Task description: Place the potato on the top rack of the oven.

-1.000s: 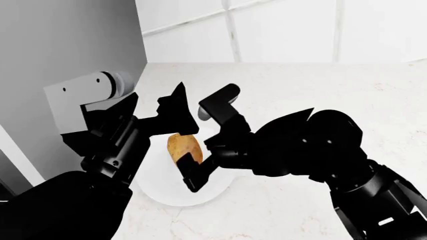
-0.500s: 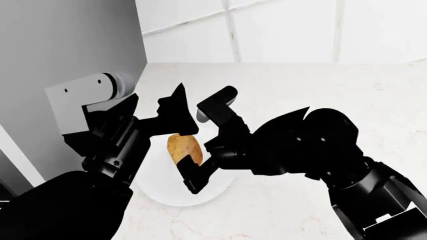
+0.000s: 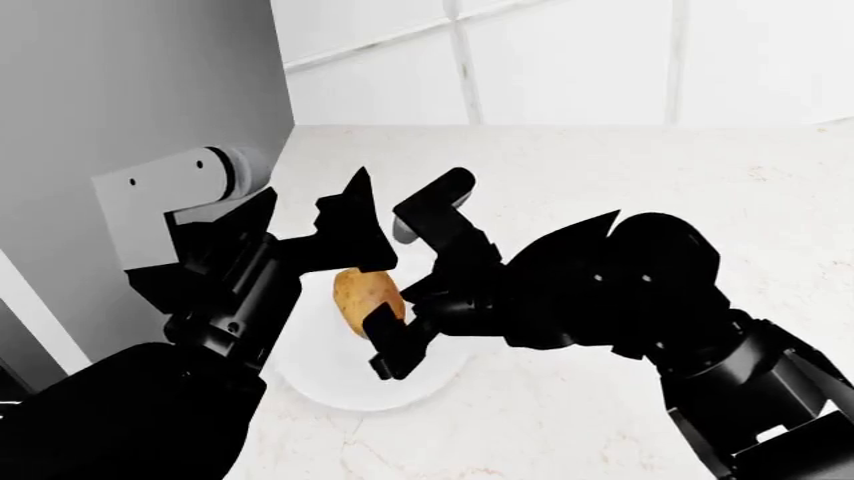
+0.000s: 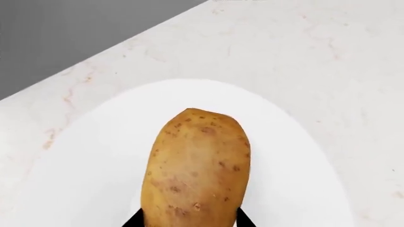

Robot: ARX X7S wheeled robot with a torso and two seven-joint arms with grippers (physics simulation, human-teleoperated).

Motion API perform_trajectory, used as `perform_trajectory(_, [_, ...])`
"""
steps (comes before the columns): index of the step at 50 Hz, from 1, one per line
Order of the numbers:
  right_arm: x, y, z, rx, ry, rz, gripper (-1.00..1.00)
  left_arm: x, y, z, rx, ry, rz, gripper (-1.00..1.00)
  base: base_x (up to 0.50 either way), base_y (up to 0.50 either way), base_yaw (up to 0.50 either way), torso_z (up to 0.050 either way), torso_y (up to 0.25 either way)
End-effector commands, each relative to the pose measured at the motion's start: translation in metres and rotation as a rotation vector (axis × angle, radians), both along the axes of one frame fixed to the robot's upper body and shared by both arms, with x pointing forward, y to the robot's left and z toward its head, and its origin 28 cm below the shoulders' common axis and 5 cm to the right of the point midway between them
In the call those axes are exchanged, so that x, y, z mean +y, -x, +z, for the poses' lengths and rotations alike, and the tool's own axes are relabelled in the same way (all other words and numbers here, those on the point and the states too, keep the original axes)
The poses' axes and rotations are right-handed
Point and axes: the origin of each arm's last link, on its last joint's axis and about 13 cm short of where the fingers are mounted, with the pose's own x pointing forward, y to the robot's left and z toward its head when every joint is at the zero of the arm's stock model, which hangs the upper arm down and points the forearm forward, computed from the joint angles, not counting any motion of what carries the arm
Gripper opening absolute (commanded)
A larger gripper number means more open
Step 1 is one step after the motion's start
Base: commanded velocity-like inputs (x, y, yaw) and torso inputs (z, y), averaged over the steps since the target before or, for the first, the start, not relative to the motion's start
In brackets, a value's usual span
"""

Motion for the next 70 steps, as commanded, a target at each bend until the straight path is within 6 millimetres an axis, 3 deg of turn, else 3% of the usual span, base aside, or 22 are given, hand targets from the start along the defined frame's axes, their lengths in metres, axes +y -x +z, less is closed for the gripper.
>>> perform_trajectory(1, [-0.002,0.002,0.002,-0.025,0.017,-0.005,-1.00,-0.001,0.000,0.000,-0.003,-0.005,0.001,1.00,0.00,0.00,0.00,0.000,0.000])
perform_trajectory(14, [-0.007,0.009,0.013,-0.072,0.016,-0.016,-1.00,-0.001,0.001,0.002,-0.008,-0.003,0.001,1.00,0.00,0.00,0.00,0.000,0.000])
perform_trajectory(28, [-0.027,0.029,0.013,-0.120,-0.040,-0.108,-1.00,-0.002,0.000,0.002,-0.026,-0.006,-0.006,1.00,0.00,0.00,0.00,0.000,0.000])
perform_trajectory(53, [-0.056,0.085,0.008,-0.298,-0.124,-0.310,-1.00,0.000,-0.002,0.001,-0.040,0.002,0.006,1.00,0.00,0.00,0.00,0.000,0.000])
perform_trajectory(70, [-0.065,0.110,0.013,-0.507,-0.218,-0.478,-1.00,-0.002,0.005,0.002,-0.098,-0.005,-0.031,1.00,0.00,0.00,0.00,0.000,0.000])
